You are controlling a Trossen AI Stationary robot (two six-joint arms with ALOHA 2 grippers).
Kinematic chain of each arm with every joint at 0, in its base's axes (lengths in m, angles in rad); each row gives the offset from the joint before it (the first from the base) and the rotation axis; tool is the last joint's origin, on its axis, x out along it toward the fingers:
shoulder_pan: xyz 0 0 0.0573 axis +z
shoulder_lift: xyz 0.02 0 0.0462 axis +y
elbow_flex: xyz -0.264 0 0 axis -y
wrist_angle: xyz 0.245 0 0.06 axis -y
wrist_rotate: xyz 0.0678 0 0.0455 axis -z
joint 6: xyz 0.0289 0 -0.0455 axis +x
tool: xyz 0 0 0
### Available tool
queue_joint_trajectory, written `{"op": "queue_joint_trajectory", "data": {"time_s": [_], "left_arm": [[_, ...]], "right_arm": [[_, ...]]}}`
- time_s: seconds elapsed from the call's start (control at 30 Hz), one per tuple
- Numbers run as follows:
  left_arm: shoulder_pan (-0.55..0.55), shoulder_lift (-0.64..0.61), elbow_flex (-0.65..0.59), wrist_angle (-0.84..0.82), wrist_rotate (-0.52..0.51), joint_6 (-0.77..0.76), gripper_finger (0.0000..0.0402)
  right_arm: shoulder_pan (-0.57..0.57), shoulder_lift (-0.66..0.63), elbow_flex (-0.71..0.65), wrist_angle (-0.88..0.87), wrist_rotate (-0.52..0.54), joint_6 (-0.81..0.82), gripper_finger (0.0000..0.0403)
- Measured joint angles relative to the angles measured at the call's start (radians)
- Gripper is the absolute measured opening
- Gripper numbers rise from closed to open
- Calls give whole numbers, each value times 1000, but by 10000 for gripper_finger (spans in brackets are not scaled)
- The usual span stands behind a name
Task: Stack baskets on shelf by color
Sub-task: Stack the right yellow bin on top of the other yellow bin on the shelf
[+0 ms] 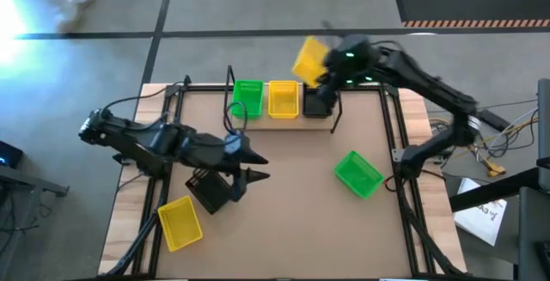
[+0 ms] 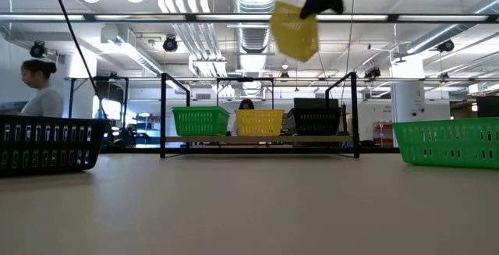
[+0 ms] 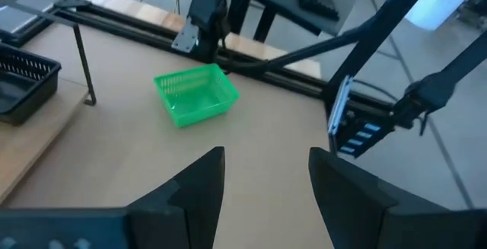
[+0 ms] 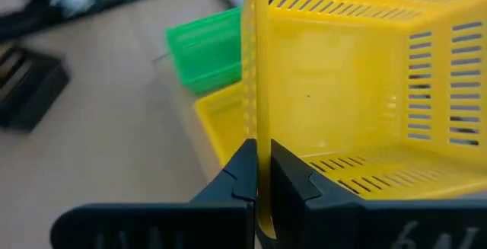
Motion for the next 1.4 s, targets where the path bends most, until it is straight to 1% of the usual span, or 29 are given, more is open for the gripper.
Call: {"op": "queue_joint_trajectory", "data": {"time_s": [0.1, 0.17, 0.4, 0.6, 0.73, 0.8, 0.97, 1.1, 1.17, 1.23, 1.4], "left_arm": [[-15, -26, 0, -13, -7, -5, 176], [-28, -35, 0, -21, -9, -7, 176], [-61, -33, -1, -43, -72, -10, 176], [-62, -13, -2, -45, -75, -35, 176], [-63, -10, -2, -45, -75, -36, 176], [-63, -11, -2, -44, -75, -36, 176], [-63, -12, -2, -44, -75, -35, 176], [-63, -12, -2, -45, -75, -35, 176], [-63, -12, -2, -45, -75, -34, 176], [-63, -12, -2, -44, -74, -34, 176], [-63, -12, -2, -44, -74, -34, 176]], "right_arm": [[12, 123, 63, -15, -76, -108, 9], [23, 201, 97, -23, -94, -167, 9], [36, 434, 216, -106, -99, -297, 9], [35, 565, 323, -200, -97, -364, 9], [35, 615, 345, -224, -92, -370, 9], [35, 632, 348, -226, -65, -371, 9], [35, 645, 342, -228, -33, -372, 9], [42, 643, 333, -229, 46, -396, 13], [44, 640, 333, -228, 84, -402, 25], [44, 637, 333, -229, 86, -404, 44], [46, 635, 331, -237, 86, -405, 110]]}}
